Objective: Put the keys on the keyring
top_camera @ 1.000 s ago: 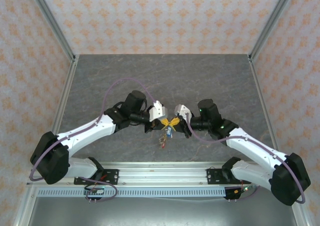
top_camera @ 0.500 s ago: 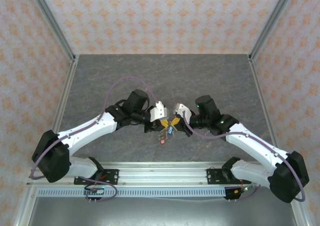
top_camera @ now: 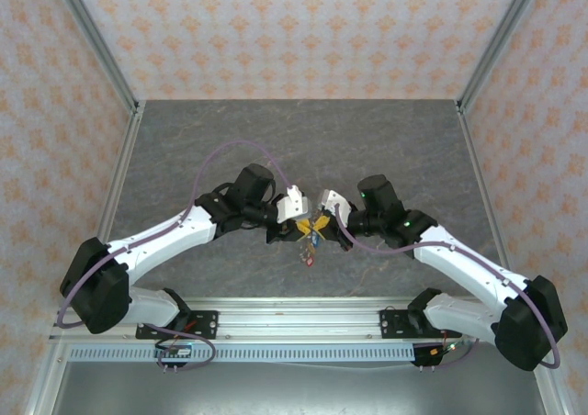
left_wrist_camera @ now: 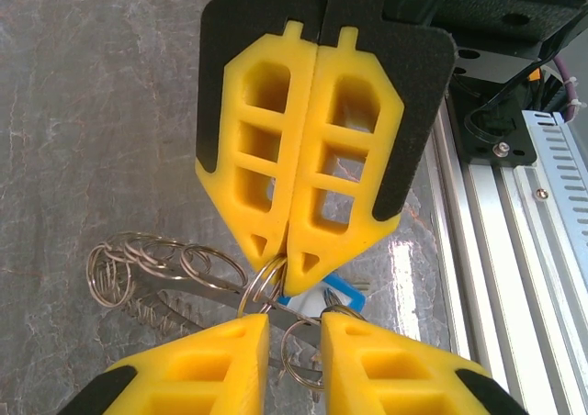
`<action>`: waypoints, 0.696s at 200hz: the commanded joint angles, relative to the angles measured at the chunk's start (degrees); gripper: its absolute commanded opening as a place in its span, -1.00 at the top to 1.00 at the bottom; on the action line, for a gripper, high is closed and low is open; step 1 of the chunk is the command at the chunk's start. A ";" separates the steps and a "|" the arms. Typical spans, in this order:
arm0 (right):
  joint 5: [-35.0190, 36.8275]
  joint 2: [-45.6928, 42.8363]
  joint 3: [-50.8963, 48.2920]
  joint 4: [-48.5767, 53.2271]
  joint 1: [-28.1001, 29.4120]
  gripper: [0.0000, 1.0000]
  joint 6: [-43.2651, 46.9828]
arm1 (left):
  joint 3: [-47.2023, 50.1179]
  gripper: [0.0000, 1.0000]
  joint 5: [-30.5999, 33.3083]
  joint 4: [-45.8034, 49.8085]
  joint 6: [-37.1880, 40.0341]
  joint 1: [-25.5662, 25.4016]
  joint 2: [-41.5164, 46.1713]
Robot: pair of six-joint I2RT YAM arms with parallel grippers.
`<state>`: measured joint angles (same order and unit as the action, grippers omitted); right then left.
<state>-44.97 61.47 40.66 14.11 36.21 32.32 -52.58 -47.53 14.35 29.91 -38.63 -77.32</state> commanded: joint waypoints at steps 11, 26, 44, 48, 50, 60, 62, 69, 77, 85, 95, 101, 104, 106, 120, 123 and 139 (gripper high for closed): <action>-3.80 -0.30 -0.21 -4.54 0.54 1.00 2.17 | 0.26 0.47 0.20 -3.44 -0.53 -0.48 0.90; -3.38 -0.56 -0.45 -4.44 0.54 1.00 2.52 | 0.55 0.49 1.03 -3.72 -0.54 -0.39 1.45; -2.15 -0.98 -0.84 -4.38 0.50 1.00 2.59 | 1.82 0.47 1.74 -4.78 -0.63 -0.16 2.71; -1.79 -1.10 -0.93 -4.46 0.47 1.00 2.53 | 1.98 0.47 1.80 -4.84 -0.64 -0.10 2.97; -1.66 -1.16 -1.07 -4.51 0.47 1.00 2.52 | 2.16 0.47 1.82 -4.81 -0.60 -0.03 3.07; -0.86 -1.39 -1.43 -4.72 0.38 1.00 2.43 | 2.57 0.47 1.77 -4.51 -0.68 0.37 3.69; -0.68 -1.39 -1.46 -4.78 0.36 1.00 2.43 | 2.68 0.47 1.70 -4.40 -0.61 0.44 3.78; -0.28 -1.59 -1.68 -4.95 0.39 1.00 2.32 | 2.97 0.47 1.44 -4.11 -0.66 0.72 4.21; 0.07 -1.81 -1.97 -5.49 0.38 1.00 2.11 | 3.41 0.47 1.11 -3.92 -0.80 1.05 4.86; 0.64 -2.09 -2.30 -6.11 0.36 1.00 1.77 | 3.93 0.47 0.76 -3.94 -0.80 1.27 5.43; 0.55 -2.38 -2.66 -6.62 0.37 1.00 1.70 | 4.47 0.47 0.61 -3.97 -0.82 1.67 5.99; 0.48 -2.50 -2.74 -6.90 0.37 1.00 1.59 | 4.77 0.47 0.46 -4.39 -1.14 1.92 6.24; 0.50 -2.55 -2.78 -6.99 0.36 1.00 1.47 | 4.88 0.47 0.38 -4.61 -1.32 2.02 6.34; 0.41 -2.53 -2.78 -7.12 0.38 1.00 1.40 | 4.97 0.47 0.26 -4.84 -1.54 2.10 6.42; -0.39 -2.50 -2.79 -7.14 0.36 1.00 1.50 | 5.23 0.44 0.07 -6.23 -2.08 2.15 6.12; -0.54 -2.51 -2.78 -7.26 0.36 1.00 1.63 | 5.17 0.44 0.05 -6.46 -2.14 2.16 6.01; -1.44 -2.63 -3.34 -8.18 0.36 1.00 2.13 | 4.24 0.44 -0.52 -6.63 -2.36 2.11 4.57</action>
<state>-44.42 60.45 38.13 10.44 36.23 33.34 -48.21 -47.16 10.68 28.69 -36.69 -72.03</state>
